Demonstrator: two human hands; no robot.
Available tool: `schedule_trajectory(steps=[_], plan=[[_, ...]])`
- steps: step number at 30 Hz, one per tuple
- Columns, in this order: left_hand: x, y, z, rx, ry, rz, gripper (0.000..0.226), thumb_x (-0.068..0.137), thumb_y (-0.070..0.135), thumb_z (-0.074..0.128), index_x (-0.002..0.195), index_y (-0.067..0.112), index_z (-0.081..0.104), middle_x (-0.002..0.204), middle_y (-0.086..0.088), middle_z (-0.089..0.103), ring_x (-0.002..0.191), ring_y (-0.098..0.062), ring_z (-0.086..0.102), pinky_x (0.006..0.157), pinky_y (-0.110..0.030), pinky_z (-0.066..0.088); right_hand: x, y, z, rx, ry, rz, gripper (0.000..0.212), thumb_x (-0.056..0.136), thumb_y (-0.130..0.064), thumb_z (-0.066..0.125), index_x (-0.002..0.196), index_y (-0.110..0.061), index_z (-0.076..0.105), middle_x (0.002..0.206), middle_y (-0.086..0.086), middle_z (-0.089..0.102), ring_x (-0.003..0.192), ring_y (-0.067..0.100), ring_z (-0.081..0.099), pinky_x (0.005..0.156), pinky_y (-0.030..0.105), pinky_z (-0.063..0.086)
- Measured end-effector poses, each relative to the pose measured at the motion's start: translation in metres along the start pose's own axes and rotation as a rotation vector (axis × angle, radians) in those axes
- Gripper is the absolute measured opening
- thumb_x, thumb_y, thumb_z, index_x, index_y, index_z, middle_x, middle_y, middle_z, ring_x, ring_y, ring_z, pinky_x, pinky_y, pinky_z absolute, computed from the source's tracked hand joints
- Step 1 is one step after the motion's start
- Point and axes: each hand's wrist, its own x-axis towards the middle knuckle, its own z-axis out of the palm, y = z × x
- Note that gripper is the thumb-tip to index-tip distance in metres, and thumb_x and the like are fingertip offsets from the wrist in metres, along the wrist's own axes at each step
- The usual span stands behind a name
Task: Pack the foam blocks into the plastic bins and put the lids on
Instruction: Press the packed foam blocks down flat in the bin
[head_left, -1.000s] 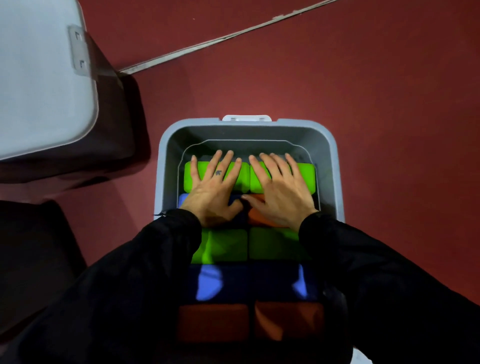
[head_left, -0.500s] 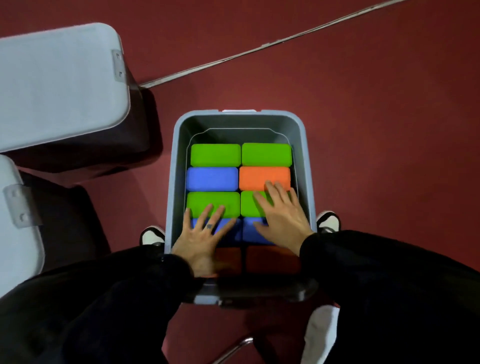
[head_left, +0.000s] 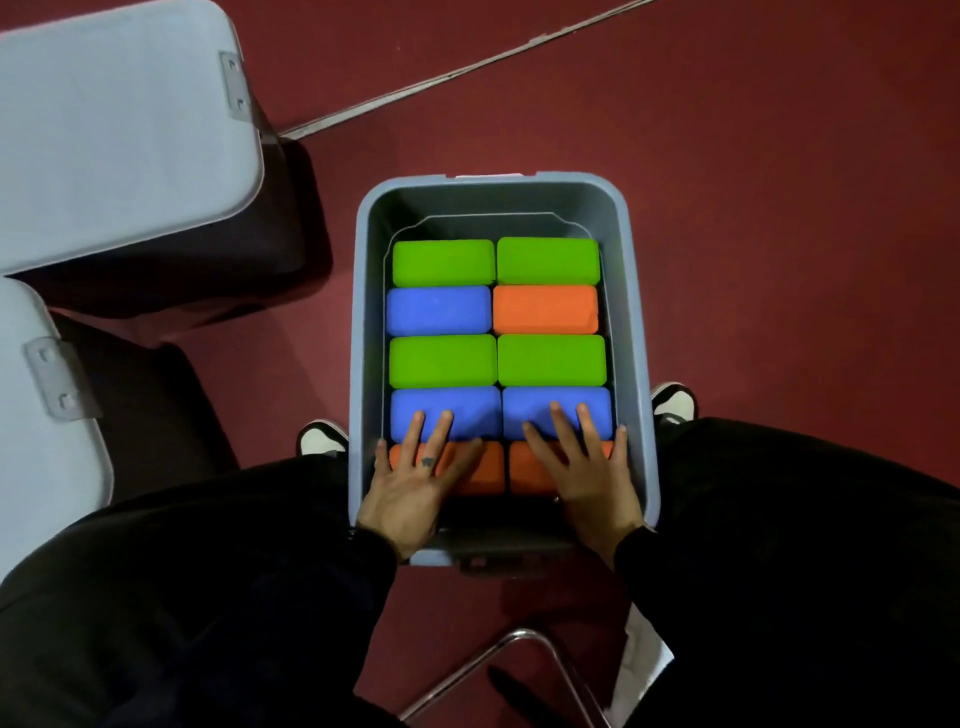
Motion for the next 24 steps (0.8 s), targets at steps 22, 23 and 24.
schedule_trajectory(steps=[22,23,24], plan=[[0.006,0.004,0.014,-0.004,0.140,-0.044,0.116,0.071,0.046,0.081,0.159,0.039,0.006,0.168,-0.014,0.002,0.150,-0.048,0.013,0.106,-0.076,0.022,0.003,0.004,0.010,0.111,0.128,0.004,0.078,0.088,-0.023,0.059,0.160,-0.024,0.030,0.167,0.018,0.022,0.151,0.049,0.021,0.113,0.076,0.017],[0.005,0.006,0.013,-0.013,0.153,-0.054,0.117,0.071,0.048,0.080,0.159,0.039,0.004,0.167,-0.015,0.005,0.150,-0.048,0.013,0.107,-0.076,0.023,0.001,0.005,0.009,0.108,0.138,0.003,0.082,0.084,-0.023,0.064,0.160,-0.025,0.032,0.167,0.019,0.022,0.151,0.049,0.022,0.113,0.076,0.016],[0.006,0.007,0.013,-0.016,0.158,-0.057,0.118,0.072,0.049,0.080,0.159,0.038,0.003,0.167,-0.016,0.007,0.150,-0.048,0.014,0.107,-0.075,0.024,0.002,0.006,0.009,0.105,0.145,0.005,0.087,0.081,-0.023,0.068,0.160,-0.025,0.032,0.167,0.020,0.022,0.151,0.049,0.022,0.114,0.076,0.016]])
